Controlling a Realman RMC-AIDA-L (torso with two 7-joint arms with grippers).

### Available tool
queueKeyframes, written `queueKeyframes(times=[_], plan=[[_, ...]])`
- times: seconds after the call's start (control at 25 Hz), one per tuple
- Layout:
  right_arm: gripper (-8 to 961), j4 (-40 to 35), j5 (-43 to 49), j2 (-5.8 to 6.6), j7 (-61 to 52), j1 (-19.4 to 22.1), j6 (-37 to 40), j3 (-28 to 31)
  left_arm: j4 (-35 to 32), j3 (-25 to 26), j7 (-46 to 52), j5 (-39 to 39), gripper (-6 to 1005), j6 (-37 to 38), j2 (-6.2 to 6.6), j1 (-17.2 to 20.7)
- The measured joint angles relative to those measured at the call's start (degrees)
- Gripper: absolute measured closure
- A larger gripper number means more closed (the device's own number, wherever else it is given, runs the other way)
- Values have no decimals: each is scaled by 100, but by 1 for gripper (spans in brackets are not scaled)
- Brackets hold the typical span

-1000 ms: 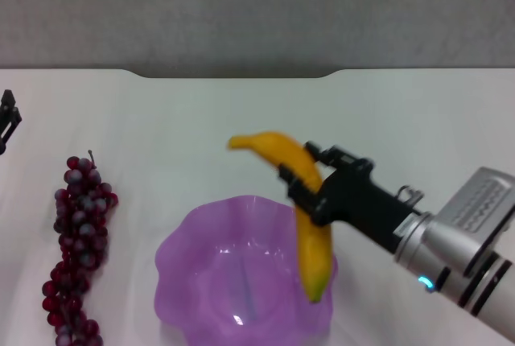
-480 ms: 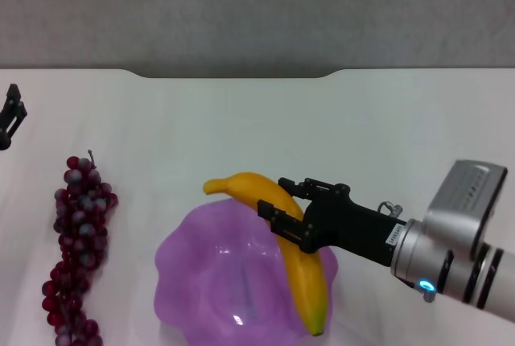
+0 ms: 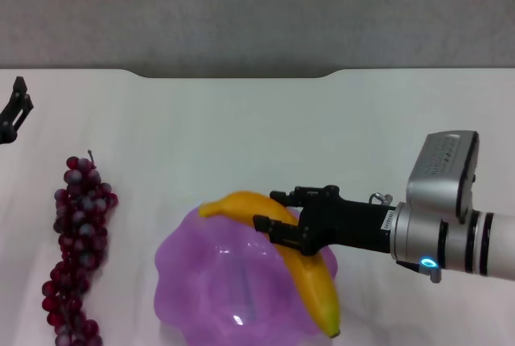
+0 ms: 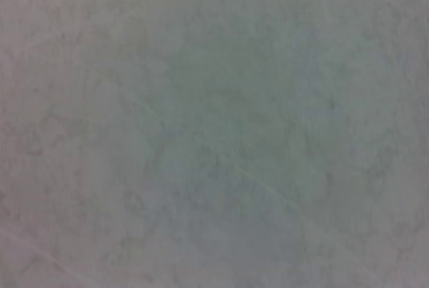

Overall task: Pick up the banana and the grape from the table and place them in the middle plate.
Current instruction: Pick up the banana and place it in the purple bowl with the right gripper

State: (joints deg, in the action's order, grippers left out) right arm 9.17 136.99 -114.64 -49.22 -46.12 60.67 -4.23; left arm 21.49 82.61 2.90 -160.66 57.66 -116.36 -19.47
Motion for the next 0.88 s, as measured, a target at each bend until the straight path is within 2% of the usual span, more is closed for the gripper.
queueKeyframes(times=[0.32, 0.56, 0.88], plan=[[444, -296, 950, -15, -993, -269, -287, -12, 5, -3, 17, 0, 97, 66, -1, -43], [444, -366, 1067, -15, -1096, -365, -369, -48, 5, -70, 23, 0, 97, 70, -1, -68], [445, -357, 1094, -32, -1110, -681, -495, -414, 5, -88, 43, 0, 97, 70, -1, -86]])
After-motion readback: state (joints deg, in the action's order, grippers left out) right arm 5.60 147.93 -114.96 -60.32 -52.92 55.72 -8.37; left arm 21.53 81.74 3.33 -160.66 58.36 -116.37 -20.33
